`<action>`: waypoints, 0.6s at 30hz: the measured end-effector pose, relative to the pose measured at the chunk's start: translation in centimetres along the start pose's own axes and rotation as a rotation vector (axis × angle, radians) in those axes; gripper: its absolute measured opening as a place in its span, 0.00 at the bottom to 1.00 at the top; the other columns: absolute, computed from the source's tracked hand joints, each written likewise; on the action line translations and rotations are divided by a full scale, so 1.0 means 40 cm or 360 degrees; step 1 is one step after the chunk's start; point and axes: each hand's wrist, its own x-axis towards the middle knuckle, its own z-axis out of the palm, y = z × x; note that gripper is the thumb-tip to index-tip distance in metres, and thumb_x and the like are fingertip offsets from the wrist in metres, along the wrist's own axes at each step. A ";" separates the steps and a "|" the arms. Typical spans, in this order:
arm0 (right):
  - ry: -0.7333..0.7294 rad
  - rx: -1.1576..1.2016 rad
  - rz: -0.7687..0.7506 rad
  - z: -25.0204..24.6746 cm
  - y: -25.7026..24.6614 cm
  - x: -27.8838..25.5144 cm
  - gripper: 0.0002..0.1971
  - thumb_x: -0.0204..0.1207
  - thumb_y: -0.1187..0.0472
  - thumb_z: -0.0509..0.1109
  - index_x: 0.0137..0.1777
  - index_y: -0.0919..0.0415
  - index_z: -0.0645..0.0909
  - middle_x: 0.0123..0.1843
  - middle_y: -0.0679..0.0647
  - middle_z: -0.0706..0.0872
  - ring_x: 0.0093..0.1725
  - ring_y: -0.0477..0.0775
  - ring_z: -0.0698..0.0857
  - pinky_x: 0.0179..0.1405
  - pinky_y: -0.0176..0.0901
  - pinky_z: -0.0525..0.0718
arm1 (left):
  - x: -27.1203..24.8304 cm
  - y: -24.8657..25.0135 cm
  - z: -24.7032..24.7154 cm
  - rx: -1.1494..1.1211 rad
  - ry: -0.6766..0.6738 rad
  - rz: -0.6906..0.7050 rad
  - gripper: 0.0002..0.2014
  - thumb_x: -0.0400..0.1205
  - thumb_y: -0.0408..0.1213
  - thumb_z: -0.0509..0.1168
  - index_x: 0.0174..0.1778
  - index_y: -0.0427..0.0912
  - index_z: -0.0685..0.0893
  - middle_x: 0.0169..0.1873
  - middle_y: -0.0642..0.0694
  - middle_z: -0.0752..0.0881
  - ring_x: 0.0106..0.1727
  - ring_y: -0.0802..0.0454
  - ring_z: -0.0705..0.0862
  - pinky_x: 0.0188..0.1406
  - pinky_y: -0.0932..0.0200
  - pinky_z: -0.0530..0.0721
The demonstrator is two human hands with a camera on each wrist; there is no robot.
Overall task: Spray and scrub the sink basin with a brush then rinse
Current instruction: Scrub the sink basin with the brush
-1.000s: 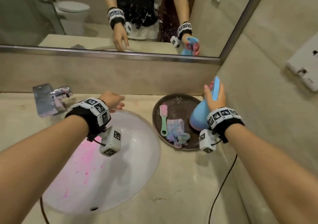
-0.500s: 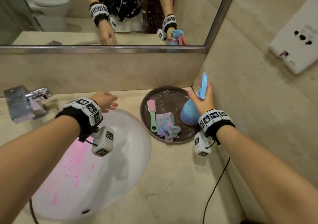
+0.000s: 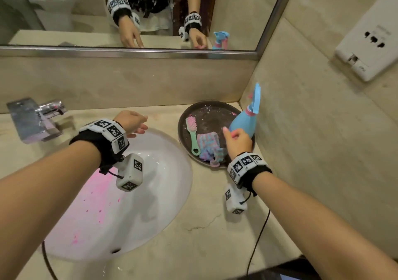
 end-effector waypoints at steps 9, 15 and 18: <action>-0.0451 -0.0548 -0.0062 0.145 -0.081 -0.036 0.11 0.79 0.53 0.64 0.52 0.60 0.81 0.49 0.57 0.84 0.52 0.60 0.85 0.51 0.51 0.85 | -0.031 -0.124 -0.130 -0.0053 0.0120 -0.0175 0.09 0.85 0.38 0.59 0.57 0.40 0.79 0.42 0.42 0.84 0.34 0.52 0.80 0.36 0.62 0.73; -0.0495 -0.0999 -0.0050 0.194 -0.089 -0.017 0.15 0.81 0.56 0.59 0.58 0.63 0.82 0.57 0.63 0.85 0.61 0.65 0.81 0.60 0.52 0.80 | -0.059 -0.250 -0.220 -0.0054 0.0191 -0.0362 0.13 0.85 0.38 0.59 0.62 0.37 0.79 0.51 0.40 0.84 0.49 0.46 0.81 0.44 0.56 0.77; -0.0506 -0.1134 -0.0076 0.214 -0.091 -0.009 0.17 0.77 0.51 0.65 0.56 0.64 0.82 0.57 0.64 0.86 0.61 0.66 0.82 0.62 0.53 0.79 | -0.075 -0.302 -0.253 -0.0103 0.0222 -0.0431 0.12 0.86 0.38 0.58 0.61 0.37 0.79 0.51 0.40 0.83 0.48 0.46 0.81 0.39 0.60 0.74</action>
